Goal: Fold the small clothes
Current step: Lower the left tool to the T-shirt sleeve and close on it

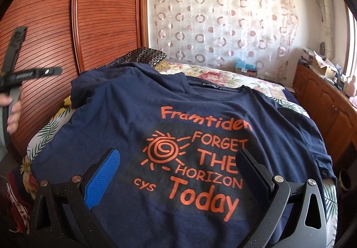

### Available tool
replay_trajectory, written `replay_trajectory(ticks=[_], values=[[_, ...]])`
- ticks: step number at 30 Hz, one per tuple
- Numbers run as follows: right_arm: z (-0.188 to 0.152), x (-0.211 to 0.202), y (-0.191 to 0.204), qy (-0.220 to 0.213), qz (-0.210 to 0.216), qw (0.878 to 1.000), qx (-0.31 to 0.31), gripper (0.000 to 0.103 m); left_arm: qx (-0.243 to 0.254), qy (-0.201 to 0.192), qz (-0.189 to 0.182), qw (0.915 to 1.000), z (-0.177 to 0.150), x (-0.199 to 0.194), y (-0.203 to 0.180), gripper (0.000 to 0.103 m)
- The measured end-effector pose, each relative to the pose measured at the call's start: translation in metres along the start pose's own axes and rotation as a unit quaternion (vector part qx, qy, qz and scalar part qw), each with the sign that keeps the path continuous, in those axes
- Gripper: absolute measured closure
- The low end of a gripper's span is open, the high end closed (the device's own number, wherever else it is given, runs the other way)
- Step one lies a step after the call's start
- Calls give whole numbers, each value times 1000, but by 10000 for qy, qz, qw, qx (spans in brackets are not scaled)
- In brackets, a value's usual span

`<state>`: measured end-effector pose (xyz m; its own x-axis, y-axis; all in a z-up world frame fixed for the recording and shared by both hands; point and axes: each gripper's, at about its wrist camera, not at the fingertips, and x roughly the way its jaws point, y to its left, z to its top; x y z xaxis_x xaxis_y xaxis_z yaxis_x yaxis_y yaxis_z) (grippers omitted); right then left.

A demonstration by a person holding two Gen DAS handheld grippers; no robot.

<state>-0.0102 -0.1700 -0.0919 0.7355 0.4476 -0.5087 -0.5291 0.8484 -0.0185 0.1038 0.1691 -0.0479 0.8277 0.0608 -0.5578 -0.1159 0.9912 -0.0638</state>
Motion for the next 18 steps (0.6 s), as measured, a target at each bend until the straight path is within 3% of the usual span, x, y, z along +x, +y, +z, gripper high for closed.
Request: replay_trajectory(ticks=[5, 9, 11, 15, 18], values=[[4, 10, -4, 69, 86, 9999, -94, 0, -6, 327, 65, 9994, 18, 40, 21, 55], [16, 19, -3, 87, 186, 9996, -174, 0, 145, 627, 356, 9973, 23, 75, 30, 59], [23, 30, -2, 103, 256, 9993, -259, 0, 62, 769, 360, 9964, 23, 88, 37, 65], [36, 50, -3, 117, 396, 9986, -329, 0, 74, 1040, 309, 9941, 22, 105, 43, 69], [44, 59, -5, 135, 440, 9986, -274, 0, 83, 1078, 310, 9937, 24, 108, 45, 90]])
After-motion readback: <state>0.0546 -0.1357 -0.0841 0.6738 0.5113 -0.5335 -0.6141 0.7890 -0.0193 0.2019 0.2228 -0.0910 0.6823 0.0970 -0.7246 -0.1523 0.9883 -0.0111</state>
